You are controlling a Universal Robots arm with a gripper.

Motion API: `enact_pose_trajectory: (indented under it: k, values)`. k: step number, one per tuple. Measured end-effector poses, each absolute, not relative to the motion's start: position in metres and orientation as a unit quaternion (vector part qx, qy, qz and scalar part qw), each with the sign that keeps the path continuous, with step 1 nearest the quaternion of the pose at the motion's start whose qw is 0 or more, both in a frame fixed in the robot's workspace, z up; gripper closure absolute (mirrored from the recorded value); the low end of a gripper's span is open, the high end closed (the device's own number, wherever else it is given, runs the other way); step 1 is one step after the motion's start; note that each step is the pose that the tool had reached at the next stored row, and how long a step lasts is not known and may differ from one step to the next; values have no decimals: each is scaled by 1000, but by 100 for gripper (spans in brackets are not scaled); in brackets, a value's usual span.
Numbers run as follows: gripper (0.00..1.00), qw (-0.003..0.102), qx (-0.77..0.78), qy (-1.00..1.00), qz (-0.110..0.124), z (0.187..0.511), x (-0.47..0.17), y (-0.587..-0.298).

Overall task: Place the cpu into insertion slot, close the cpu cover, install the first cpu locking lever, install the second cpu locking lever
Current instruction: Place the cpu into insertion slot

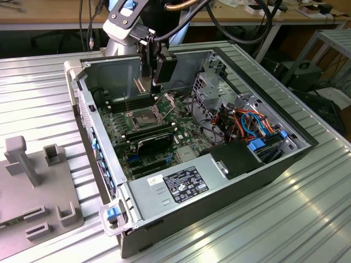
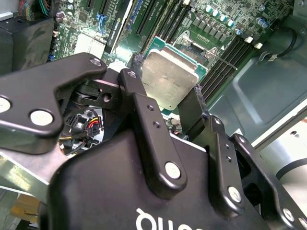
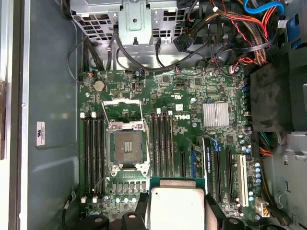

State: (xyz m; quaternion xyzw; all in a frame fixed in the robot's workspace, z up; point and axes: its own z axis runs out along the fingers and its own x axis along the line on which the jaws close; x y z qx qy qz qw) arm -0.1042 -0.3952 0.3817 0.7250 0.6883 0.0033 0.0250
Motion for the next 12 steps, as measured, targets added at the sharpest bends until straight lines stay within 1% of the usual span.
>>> enact_pose_trajectory:
  k: [12]
  values:
    - [45,24,729,684,4,382,-104,-395]
